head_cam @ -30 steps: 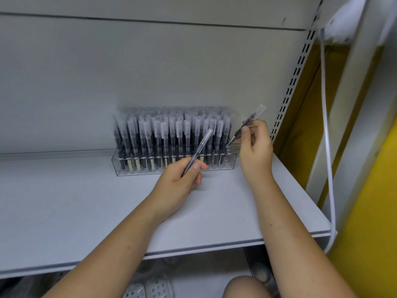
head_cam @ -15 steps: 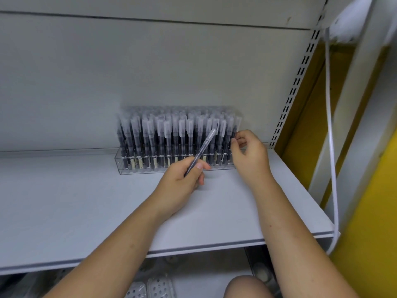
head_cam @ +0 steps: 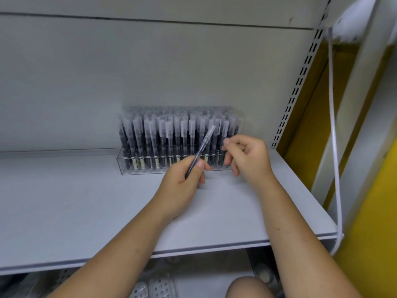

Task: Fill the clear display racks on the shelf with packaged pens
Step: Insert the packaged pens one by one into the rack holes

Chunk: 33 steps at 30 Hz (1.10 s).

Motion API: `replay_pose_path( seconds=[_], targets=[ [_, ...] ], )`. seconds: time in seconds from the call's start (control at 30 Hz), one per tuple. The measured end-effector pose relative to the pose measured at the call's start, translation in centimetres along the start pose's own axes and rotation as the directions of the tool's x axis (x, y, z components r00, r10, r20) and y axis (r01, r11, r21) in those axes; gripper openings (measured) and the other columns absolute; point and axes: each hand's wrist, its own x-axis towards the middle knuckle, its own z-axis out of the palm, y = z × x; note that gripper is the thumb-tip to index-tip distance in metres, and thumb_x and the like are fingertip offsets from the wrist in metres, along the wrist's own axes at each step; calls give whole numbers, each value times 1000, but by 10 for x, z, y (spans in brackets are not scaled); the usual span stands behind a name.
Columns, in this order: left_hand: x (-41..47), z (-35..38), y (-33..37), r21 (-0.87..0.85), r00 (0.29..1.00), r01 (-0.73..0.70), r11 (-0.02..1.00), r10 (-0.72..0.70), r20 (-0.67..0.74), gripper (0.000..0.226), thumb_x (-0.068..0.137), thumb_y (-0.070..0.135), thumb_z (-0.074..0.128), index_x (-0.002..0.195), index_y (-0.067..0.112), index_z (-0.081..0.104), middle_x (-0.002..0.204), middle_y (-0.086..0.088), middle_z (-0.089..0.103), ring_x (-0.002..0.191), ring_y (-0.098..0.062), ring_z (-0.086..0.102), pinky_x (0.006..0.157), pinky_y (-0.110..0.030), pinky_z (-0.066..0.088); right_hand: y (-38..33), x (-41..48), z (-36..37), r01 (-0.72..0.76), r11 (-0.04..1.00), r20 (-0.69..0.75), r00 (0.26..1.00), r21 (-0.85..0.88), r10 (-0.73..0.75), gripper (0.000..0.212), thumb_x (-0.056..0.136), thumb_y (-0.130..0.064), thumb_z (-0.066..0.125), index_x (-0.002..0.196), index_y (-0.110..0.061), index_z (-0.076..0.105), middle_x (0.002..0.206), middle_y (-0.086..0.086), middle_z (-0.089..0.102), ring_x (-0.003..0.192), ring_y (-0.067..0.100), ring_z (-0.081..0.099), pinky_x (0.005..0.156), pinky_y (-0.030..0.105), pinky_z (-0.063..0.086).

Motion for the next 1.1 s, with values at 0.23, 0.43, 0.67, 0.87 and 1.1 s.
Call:
replay_pose_path(
  seconds=[0.23, 0.43, 0.67, 0.87, 1.1],
  targets=[
    [-6, 3, 9, 155, 997, -74, 985, 70, 34, 25, 109, 25, 50, 90, 32, 64, 77, -2, 64, 72, -14, 58, 66, -21, 44, -3, -6, 6, -81, 992, 314, 948, 96, 47, 14, 100, -12, 67, 107, -5, 75, 71, 15, 68, 37, 18, 43, 42, 21, 39],
    [-6, 5, 4, 214, 996, -85, 973, 75, 55, 24, 108, 33, 52, 91, 19, 62, 76, -3, 59, 71, -17, 55, 68, -39, 47, -6, -7, 5, -83, 987, 283, 958, 139, 41, 18, 102, -9, 61, 90, 3, 67, 63, 0, 67, 35, 13, 43, 40, 18, 31],
    [-9, 8, 3, 538, 986, -161, 827, 160, 49, 23, 99, 53, 54, 116, 39, 57, 103, 22, 60, 102, -1, 55, 92, -34, 48, -4, 3, -5, 96, 968, -185, 981, 233, -53, 16, 104, -10, 54, 90, -5, 58, 75, 13, 71, 42, 23, 57, 39, 23, 37],
    [-12, 10, 8, 676, 987, -155, 720, 147, 70, 46, 98, 64, 44, 135, 38, 48, 127, 22, 54, 122, -5, 49, 106, -36, 38, 11, 10, -14, 269, 948, -429, 846, -172, -318, 7, 105, -19, 54, 101, -15, 57, 82, 10, 65, 70, 31, 65, 61, 40, 53],
    [-12, 10, 7, 657, 991, -126, 743, 128, 46, 45, 98, 62, 48, 135, 38, 50, 128, 22, 55, 123, -4, 50, 108, -36, 39, 16, 12, -15, 265, 914, -353, 860, -308, -369, 7, 107, -19, 53, 108, -13, 57, 85, -1, 63, 78, 16, 64, 68, 19, 49]
  ],
)
